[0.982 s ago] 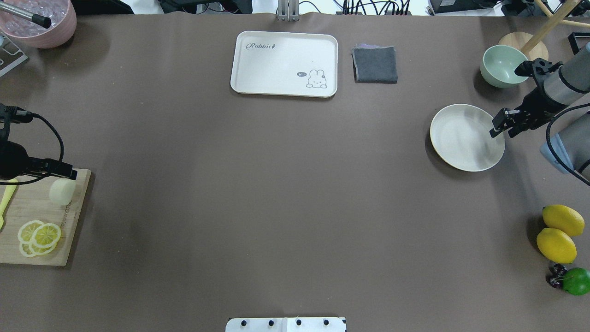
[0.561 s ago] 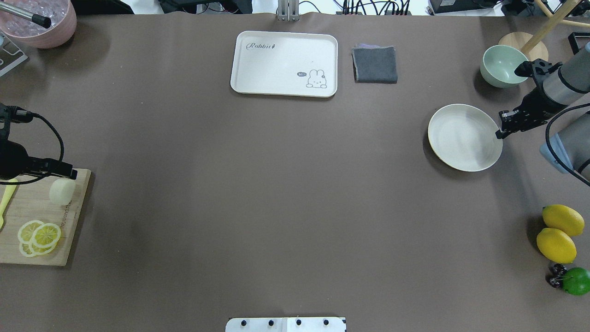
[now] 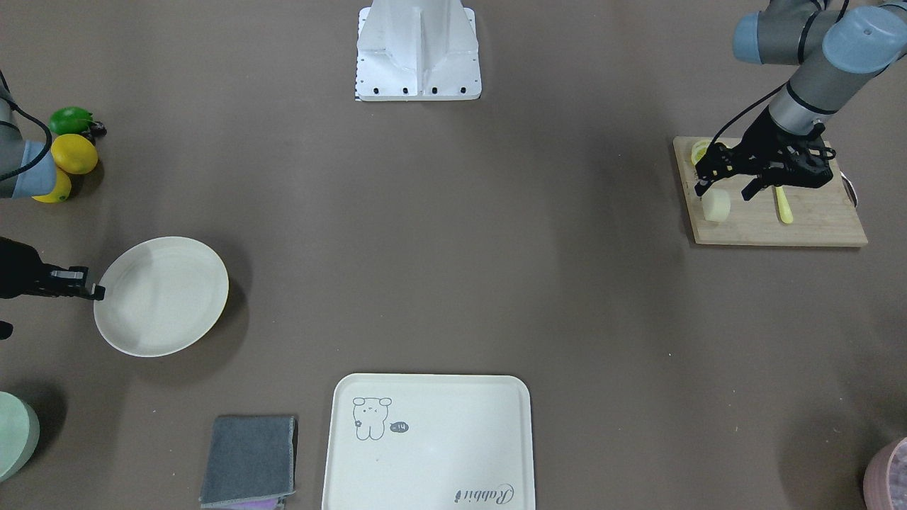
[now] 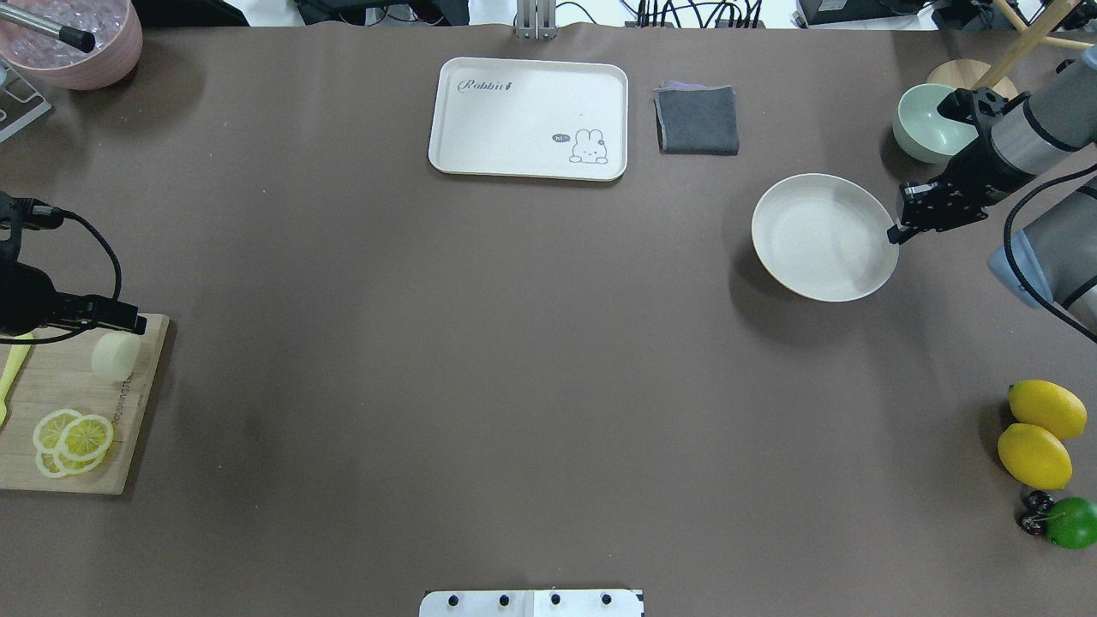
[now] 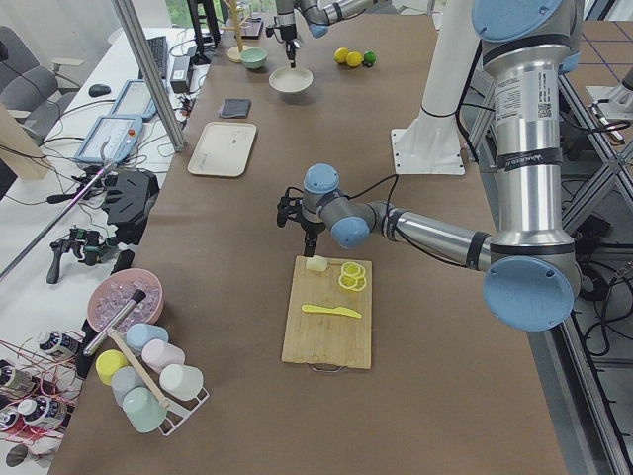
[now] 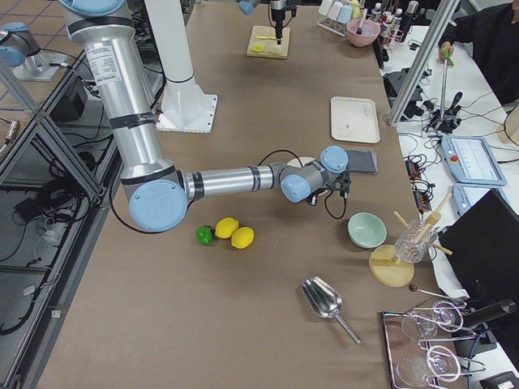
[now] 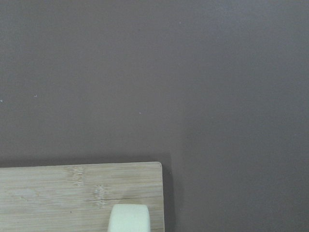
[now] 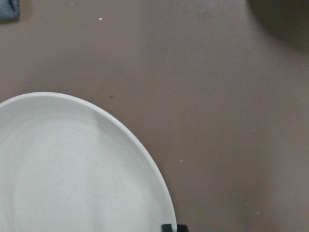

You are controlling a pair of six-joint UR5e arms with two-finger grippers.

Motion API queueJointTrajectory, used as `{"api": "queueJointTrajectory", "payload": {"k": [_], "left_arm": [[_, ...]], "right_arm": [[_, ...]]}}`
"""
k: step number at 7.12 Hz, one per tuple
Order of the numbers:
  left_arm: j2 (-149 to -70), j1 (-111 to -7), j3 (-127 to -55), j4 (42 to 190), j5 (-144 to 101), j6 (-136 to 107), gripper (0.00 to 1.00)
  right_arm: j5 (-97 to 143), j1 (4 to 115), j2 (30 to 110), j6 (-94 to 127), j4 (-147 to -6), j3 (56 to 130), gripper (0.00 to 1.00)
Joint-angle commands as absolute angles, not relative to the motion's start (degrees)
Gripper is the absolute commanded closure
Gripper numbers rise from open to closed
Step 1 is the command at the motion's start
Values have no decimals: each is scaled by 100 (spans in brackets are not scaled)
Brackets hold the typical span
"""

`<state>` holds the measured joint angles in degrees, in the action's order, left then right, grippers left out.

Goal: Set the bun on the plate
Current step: 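Grip the white plate rim with the right gripper and drag it toward the table centre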

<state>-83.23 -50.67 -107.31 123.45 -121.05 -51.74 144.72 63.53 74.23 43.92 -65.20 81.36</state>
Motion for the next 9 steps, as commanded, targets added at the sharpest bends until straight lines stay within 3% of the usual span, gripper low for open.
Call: {"api": "queueJointTrajectory", "payload": {"k": [1,3,7,9], "left_arm": [[-8297,-4791,-10714,12349,-11867,-5282,7],[-8192,-4703,-10653,12357,-11822,-5212,7],[-8060,-4562,-10591,12366,-11542,-5212,7],[-8094,-4535,-10468,12384,-11540,-5203,13]], "right_arm": [[14792,5875,7252,5662,-6513,8934,100],[14600,5198,6937,6675,-6504,9368,100],[12915,3764,6285,7706,-6504,9325,100],[12710,3560,6214,7804,-6504,9325,100]]}}
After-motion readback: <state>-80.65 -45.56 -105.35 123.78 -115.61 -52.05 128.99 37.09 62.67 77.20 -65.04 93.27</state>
